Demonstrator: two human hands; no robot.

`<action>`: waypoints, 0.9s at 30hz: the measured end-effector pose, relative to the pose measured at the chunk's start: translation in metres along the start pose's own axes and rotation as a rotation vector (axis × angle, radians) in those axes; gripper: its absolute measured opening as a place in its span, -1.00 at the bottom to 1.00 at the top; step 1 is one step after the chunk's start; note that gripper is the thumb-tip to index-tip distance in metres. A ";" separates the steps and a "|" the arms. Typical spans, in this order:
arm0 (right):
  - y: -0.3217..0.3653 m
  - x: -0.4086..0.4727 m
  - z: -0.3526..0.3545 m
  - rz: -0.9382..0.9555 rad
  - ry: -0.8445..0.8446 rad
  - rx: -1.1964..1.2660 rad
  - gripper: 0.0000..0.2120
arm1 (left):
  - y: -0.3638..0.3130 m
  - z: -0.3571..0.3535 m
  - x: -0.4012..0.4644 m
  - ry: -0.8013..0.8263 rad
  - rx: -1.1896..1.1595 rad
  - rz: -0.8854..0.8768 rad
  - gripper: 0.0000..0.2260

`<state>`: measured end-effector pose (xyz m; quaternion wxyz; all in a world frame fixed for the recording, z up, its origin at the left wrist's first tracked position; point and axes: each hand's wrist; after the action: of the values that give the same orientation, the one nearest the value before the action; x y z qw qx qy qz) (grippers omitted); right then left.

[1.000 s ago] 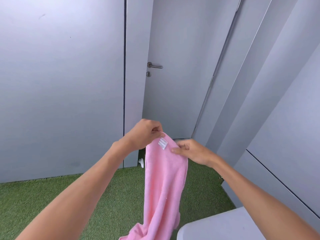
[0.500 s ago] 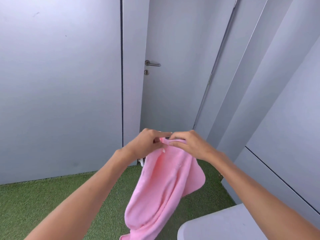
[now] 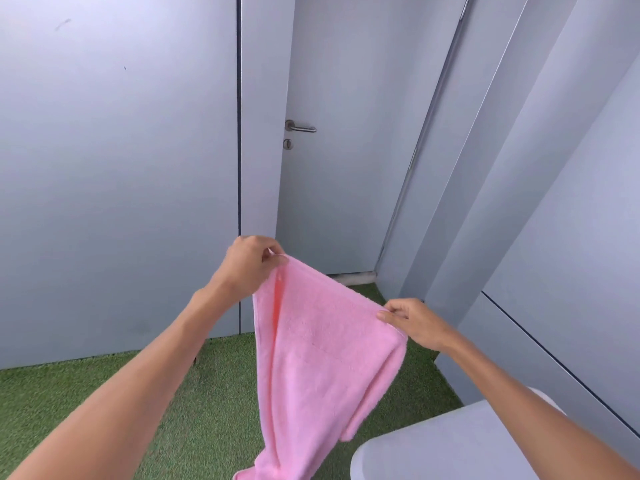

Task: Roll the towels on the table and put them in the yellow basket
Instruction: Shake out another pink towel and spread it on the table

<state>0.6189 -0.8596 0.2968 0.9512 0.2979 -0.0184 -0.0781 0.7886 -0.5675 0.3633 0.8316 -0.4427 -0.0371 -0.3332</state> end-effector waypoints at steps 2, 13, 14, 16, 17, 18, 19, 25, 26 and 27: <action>0.004 0.000 0.001 0.030 -0.069 -0.016 -0.57 | 0.003 -0.005 -0.007 0.075 0.073 0.026 -0.92; 0.096 0.014 0.012 0.263 -0.115 -0.297 -0.72 | -0.014 -0.057 -0.033 0.326 -0.344 -0.062 -0.91; 0.095 0.013 0.012 0.258 -0.133 -0.301 -0.74 | -0.015 -0.056 -0.034 0.337 -0.380 -0.045 -0.87; 0.094 0.010 0.010 0.240 -0.134 -0.316 -0.74 | -0.019 -0.057 -0.037 0.362 -0.411 -0.032 -0.78; 0.096 0.009 0.008 0.233 -0.128 -0.329 -0.73 | -0.022 -0.058 -0.038 0.364 -0.412 -0.038 -0.80; 0.097 0.009 0.007 0.228 -0.124 -0.334 -0.72 | -0.024 -0.060 -0.038 0.351 -0.412 -0.038 -0.85; 0.099 0.008 0.007 0.223 -0.126 -0.332 -0.72 | -0.024 -0.063 -0.038 0.318 -0.410 -0.035 -0.89; 0.094 -0.007 0.012 0.170 -0.036 -0.156 -0.70 | -0.029 -0.059 -0.037 0.178 -0.300 -0.074 -0.92; 0.089 -0.009 0.012 0.149 -0.006 -0.137 -0.67 | -0.028 -0.056 -0.035 0.145 -0.278 -0.079 -0.93; 0.080 -0.012 0.011 0.121 0.024 -0.144 -0.65 | -0.025 -0.051 -0.033 0.106 -0.261 -0.073 -0.93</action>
<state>0.6172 -0.7991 0.3518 0.9733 0.2281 -0.0193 -0.0180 0.7368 -0.5987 0.3388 0.7549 -0.5273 0.0347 -0.3884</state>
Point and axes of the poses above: each hand's wrist, its own x-axis towards the middle knuckle, its own z-axis out of the back of the hand, y = z × x, and after that the axes turned 9 degrees about -x, right-handed
